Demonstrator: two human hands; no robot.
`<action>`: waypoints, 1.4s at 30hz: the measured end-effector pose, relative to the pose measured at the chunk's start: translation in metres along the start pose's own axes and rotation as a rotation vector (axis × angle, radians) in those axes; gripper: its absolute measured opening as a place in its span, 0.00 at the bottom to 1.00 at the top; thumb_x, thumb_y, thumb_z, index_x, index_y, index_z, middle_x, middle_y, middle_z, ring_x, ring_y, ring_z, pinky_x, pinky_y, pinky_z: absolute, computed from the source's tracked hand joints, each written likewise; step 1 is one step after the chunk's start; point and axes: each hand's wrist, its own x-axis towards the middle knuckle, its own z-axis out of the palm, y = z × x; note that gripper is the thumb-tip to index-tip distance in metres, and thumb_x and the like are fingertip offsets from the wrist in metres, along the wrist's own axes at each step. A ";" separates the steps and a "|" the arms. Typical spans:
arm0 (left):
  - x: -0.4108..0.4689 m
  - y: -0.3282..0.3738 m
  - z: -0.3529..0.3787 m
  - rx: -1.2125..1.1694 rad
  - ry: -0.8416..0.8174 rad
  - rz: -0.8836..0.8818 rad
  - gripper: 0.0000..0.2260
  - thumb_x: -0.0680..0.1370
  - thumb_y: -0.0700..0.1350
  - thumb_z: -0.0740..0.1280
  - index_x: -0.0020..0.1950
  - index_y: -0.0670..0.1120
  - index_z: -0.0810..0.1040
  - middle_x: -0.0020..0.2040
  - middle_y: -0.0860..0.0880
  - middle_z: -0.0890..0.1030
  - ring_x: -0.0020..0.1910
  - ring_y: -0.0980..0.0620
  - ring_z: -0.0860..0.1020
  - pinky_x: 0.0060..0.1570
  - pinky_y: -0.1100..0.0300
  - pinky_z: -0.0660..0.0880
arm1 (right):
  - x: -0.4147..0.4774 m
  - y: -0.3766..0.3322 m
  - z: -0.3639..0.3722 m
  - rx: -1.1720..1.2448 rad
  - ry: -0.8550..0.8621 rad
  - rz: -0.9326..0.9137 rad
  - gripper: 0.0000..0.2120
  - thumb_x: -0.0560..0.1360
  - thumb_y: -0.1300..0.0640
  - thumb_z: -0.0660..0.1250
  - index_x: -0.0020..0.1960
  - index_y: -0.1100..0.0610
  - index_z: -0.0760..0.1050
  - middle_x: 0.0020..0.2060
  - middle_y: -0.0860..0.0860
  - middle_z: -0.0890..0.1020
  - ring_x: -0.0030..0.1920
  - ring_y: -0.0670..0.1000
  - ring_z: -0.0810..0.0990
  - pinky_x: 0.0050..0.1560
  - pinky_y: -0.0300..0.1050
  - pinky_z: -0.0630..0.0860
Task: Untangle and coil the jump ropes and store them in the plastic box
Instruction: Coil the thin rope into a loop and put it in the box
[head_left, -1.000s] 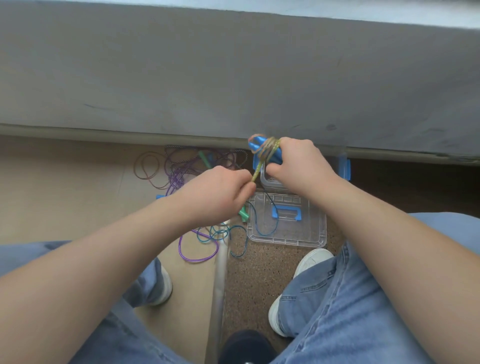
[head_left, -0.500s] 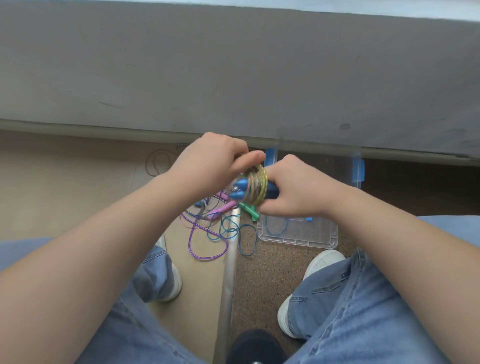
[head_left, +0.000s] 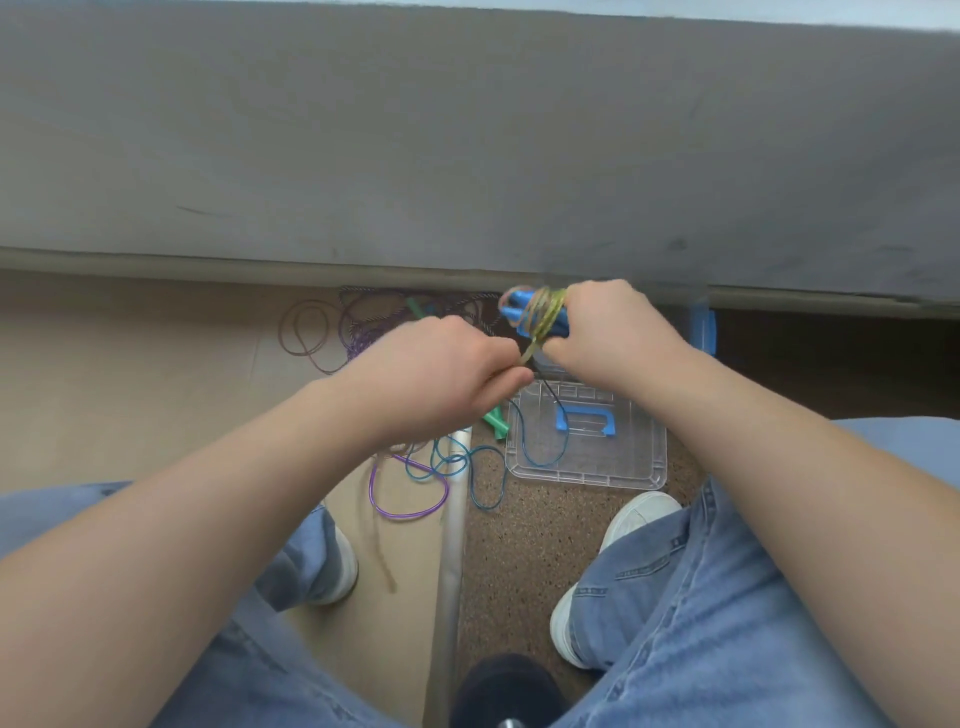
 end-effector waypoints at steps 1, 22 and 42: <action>0.001 -0.003 -0.005 0.076 0.046 0.048 0.23 0.78 0.64 0.44 0.39 0.51 0.69 0.33 0.50 0.74 0.36 0.41 0.76 0.32 0.53 0.72 | -0.002 -0.002 0.004 -0.039 -0.061 -0.032 0.11 0.70 0.49 0.68 0.40 0.55 0.69 0.41 0.59 0.81 0.42 0.63 0.80 0.38 0.45 0.70; -0.005 -0.011 0.009 -0.195 -0.116 -0.041 0.18 0.82 0.61 0.47 0.42 0.51 0.66 0.30 0.51 0.72 0.32 0.46 0.71 0.36 0.50 0.72 | 0.006 0.012 -0.033 0.325 0.177 0.113 0.12 0.70 0.52 0.68 0.35 0.59 0.72 0.30 0.54 0.74 0.31 0.54 0.71 0.30 0.47 0.65; 0.005 -0.017 -0.002 -0.408 0.079 -0.432 0.27 0.85 0.57 0.53 0.28 0.47 0.63 0.24 0.50 0.66 0.30 0.45 0.66 0.33 0.53 0.63 | -0.033 -0.029 -0.015 0.397 -0.148 -0.512 0.16 0.67 0.49 0.73 0.31 0.52 0.68 0.23 0.50 0.68 0.27 0.49 0.64 0.28 0.39 0.64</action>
